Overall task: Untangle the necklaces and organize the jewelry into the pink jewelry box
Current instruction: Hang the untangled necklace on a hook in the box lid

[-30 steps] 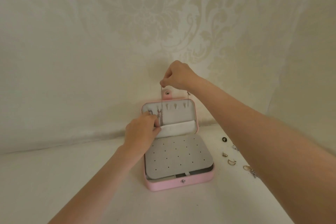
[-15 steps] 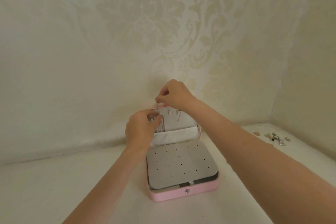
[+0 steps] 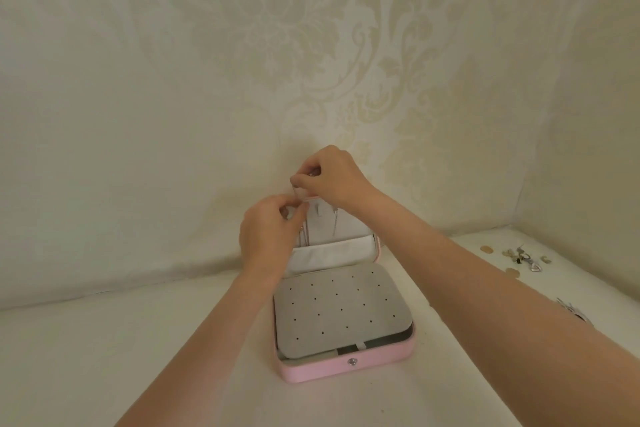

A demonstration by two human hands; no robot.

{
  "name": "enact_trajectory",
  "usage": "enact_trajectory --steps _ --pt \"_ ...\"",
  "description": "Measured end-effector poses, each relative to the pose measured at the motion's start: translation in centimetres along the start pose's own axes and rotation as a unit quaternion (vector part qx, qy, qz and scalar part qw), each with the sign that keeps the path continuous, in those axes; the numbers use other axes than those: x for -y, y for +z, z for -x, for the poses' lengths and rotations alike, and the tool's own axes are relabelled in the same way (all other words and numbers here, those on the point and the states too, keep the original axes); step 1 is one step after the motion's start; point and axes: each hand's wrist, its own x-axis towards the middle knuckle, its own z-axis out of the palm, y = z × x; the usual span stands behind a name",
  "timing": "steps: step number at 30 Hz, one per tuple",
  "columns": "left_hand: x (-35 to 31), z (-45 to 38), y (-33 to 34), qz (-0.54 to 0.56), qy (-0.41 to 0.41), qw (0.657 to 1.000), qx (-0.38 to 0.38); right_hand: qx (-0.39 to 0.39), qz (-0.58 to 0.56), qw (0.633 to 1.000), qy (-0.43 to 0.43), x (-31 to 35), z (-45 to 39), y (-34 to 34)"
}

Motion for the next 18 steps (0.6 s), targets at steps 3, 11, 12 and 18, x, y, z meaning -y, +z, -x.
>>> enact_trajectory --steps 3,11,12,18 --pt "0.6 0.0 0.0 0.019 -0.004 1.000 -0.006 -0.023 0.007 1.000 0.009 -0.6 0.0 0.2" --pt "1.8 -0.1 -0.3 0.028 0.004 0.999 -0.035 -0.057 0.001 0.998 0.031 -3.2 1.1 1.0" --pt "1.8 -0.1 -0.2 0.014 0.005 0.999 -0.035 -0.067 0.023 0.997 0.024 -3.3 1.2 1.1" --pt "1.6 -0.1 0.0 -0.069 0.014 0.996 -0.046 -0.081 0.135 0.987 -0.017 -3.7 1.9 1.0"
